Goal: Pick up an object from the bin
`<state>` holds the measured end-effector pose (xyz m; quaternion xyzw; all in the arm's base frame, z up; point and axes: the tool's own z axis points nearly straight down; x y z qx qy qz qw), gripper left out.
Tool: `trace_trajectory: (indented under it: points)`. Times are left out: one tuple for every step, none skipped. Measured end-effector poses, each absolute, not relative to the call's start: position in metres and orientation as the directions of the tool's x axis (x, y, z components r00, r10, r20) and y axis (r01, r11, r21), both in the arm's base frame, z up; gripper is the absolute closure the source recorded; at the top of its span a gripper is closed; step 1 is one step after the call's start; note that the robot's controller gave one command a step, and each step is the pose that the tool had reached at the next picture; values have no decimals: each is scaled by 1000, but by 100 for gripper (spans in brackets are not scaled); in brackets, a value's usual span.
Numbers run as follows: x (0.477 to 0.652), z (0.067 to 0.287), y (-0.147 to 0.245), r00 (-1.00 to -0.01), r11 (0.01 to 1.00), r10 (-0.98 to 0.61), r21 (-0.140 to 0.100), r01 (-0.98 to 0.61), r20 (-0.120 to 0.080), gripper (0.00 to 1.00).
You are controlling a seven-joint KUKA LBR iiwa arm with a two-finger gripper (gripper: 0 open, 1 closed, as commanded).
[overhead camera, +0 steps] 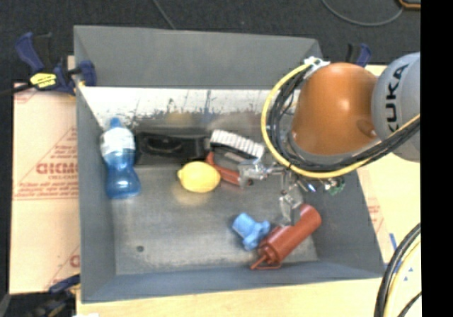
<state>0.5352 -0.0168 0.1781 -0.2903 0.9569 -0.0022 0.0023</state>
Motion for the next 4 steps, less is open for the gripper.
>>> trace_trajectory:
  points:
    - [563,175,16,-973,973,-232,-2,-232,-8,0]
    - [562,103,49,-802,802,-597,-7,-597,-5,0]
    - [589,150,66,-906,906,-423,-5,-423,-14,0]
    - [616,107,84,-833,833,-553,-7,-553,-11,0]
